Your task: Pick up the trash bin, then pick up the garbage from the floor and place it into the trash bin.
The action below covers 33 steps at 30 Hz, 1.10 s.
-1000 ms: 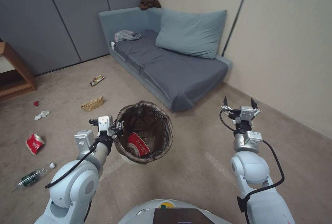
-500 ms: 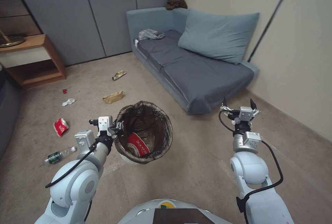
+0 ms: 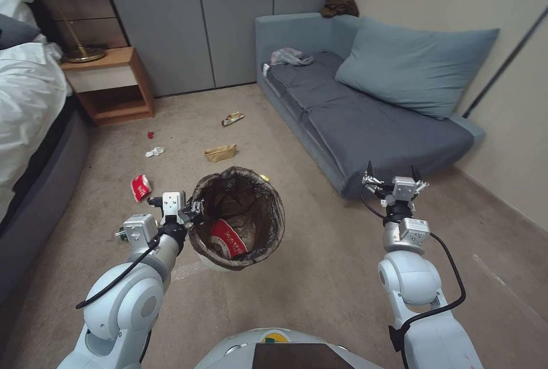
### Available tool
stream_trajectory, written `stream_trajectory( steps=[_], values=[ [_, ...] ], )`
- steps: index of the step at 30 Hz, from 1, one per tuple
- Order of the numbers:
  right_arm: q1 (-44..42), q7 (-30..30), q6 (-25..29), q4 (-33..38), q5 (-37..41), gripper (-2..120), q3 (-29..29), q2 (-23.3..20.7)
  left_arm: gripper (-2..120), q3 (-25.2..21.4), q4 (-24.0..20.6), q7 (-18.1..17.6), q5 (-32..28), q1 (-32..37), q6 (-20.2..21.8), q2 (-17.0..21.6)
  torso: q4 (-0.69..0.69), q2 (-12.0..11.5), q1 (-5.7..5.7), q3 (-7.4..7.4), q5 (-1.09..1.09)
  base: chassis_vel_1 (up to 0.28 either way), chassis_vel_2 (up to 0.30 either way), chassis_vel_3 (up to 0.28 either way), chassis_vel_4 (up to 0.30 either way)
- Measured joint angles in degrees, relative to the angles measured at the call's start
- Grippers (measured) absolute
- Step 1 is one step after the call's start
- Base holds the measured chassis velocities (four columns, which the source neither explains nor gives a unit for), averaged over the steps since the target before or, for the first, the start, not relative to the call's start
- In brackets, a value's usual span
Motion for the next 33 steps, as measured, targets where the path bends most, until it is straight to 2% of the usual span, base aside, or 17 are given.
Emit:
stream_trajectory(
  steps=[33],
  values=[
    [-0.44, 0.11, 1.11, -0.54, 0.08, 100, -0.65, -0.05, 6, -0.03, 0.48, -0.6, 0.58, 0.21, 0.0, 0.44, 0.01, 0.0, 0.0, 0.0, -0.01, 0.072, 0.067, 0.068, 0.066]
  ],
)
